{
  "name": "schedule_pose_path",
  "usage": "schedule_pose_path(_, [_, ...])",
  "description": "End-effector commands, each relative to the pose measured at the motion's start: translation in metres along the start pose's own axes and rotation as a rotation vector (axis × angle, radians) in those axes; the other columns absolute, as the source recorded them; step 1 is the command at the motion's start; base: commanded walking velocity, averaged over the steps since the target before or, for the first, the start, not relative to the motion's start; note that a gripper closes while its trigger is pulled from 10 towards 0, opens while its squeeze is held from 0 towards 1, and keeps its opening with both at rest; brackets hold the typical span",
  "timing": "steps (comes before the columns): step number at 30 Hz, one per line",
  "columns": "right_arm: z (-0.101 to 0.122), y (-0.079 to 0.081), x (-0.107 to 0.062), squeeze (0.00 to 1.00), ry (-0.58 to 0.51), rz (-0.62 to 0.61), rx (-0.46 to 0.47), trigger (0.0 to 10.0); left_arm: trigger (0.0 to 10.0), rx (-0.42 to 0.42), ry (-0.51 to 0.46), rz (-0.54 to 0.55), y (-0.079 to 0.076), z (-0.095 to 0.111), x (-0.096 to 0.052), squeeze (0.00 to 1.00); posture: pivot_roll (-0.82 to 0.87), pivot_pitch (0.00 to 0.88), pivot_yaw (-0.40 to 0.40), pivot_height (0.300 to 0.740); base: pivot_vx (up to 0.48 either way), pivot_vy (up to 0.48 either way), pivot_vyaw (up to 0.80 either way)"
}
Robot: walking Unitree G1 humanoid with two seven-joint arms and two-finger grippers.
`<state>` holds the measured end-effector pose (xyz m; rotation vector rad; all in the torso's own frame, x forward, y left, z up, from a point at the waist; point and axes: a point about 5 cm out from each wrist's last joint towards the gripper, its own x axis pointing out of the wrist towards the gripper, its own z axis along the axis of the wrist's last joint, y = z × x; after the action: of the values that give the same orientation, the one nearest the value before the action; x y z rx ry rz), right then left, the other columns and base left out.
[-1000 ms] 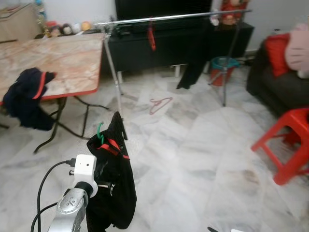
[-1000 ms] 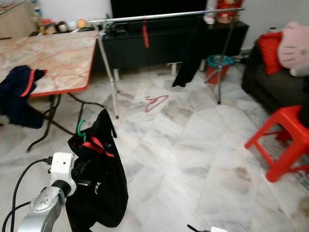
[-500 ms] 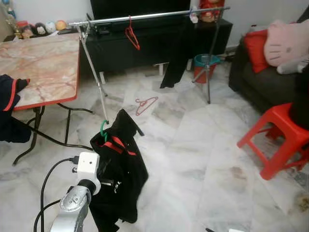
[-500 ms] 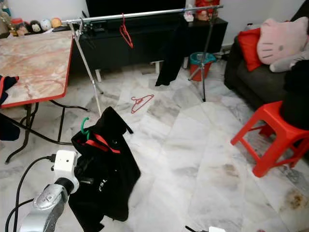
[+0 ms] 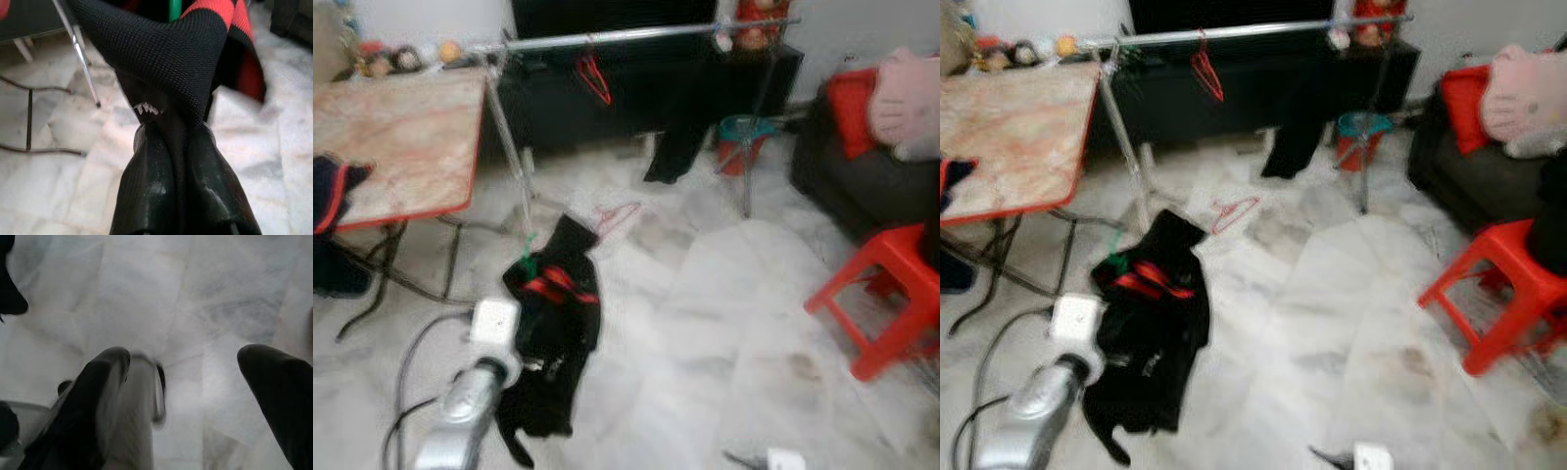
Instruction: Hang hanger
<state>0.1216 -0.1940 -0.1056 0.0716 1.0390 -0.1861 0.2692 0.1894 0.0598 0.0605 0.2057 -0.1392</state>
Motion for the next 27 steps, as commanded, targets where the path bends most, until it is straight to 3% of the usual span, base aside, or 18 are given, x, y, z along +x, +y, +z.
schedule_pose_path(1, [-0.0031, -0.0085, -0.0009, 0.0, 0.016, -0.02, 0.0, 10.0, 10.0, 0.017, -0.035, -0.013, -0.0044, 0.0086, 0.0033, 0.0, -0.11, 0.0, 0.037, 0.74, 0.296, 0.0, 0.0])
schedule_pose_path(27, [-0.0032, -0.0048, -0.0006, 0.0, 0.019, -0.025, 0.023, 10.0, 10.0, 0.032, -0.035, -0.008, -0.0024, 0.006, 0.0104, 0.0, -0.11, 0.0, 0.015, 0.74, 0.301, 0.0, 0.0])
